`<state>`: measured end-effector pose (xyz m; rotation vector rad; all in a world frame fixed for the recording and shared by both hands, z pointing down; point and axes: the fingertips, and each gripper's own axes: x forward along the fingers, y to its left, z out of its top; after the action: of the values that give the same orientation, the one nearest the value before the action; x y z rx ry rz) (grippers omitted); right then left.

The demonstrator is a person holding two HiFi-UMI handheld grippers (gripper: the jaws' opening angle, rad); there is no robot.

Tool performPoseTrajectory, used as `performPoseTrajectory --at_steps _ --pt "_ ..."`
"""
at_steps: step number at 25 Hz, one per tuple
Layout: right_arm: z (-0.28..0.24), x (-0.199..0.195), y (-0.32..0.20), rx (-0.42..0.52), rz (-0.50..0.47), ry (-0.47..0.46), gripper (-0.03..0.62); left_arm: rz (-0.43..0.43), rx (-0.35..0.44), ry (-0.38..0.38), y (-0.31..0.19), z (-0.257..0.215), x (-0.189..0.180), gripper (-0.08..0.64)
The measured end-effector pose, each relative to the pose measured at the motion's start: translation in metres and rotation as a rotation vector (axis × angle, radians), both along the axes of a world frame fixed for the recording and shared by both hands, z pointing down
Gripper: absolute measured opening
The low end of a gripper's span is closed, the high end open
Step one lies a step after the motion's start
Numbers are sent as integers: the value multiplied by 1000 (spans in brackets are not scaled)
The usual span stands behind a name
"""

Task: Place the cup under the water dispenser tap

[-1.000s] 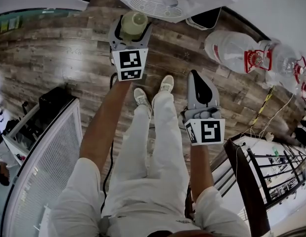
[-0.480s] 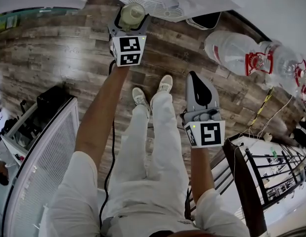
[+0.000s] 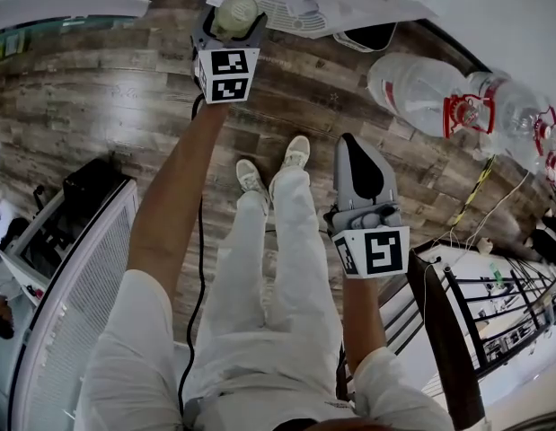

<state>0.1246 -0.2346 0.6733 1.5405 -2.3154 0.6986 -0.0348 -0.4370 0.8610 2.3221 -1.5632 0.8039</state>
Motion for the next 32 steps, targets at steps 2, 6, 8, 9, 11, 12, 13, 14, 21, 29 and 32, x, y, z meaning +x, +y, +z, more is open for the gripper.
performPoseTrajectory --at_steps 2,6,8,9,11,12,13,14,21,29,32 --pt "0 -2 -1 0 -5 -1 -2 -6 -11 1 -3 6 -1 374" --pt "4 -2 -3 -1 -17 2 -2 -5 -18 -1 -9 13 3 374" --pt "5 -1 -5 1 -23 8 -2 -11 -17 0 -11 15 3 376" --pt "6 -1 -5 2 -28 12 -2 -15 -21 4 -12 16 3 377" --pt "5 -1 -5 5 -36 15 -2 -15 -34 23 -14 16 4 377" --pt "5 0 -4 5 -37 15 0 -13 -42 32 -15 16 5 379" --pt "4 0 -4 4 -37 14 -2 -11 -51 36 -15 16 5 380" --pt "3 -1 -3 4 -39 13 0 -9 -61 34 -14 17 5 382" --pt "-9 -9 1 29 -80 -3 0 7 -96 31 -8 7 7 425" --pt "-23 -12 8 42 -76 -2 -2 -10 -71 44 7 -26 2 425" --pt "-36 -12 13 52 -78 0 -2 -3 -62 62 17 -46 4 425"
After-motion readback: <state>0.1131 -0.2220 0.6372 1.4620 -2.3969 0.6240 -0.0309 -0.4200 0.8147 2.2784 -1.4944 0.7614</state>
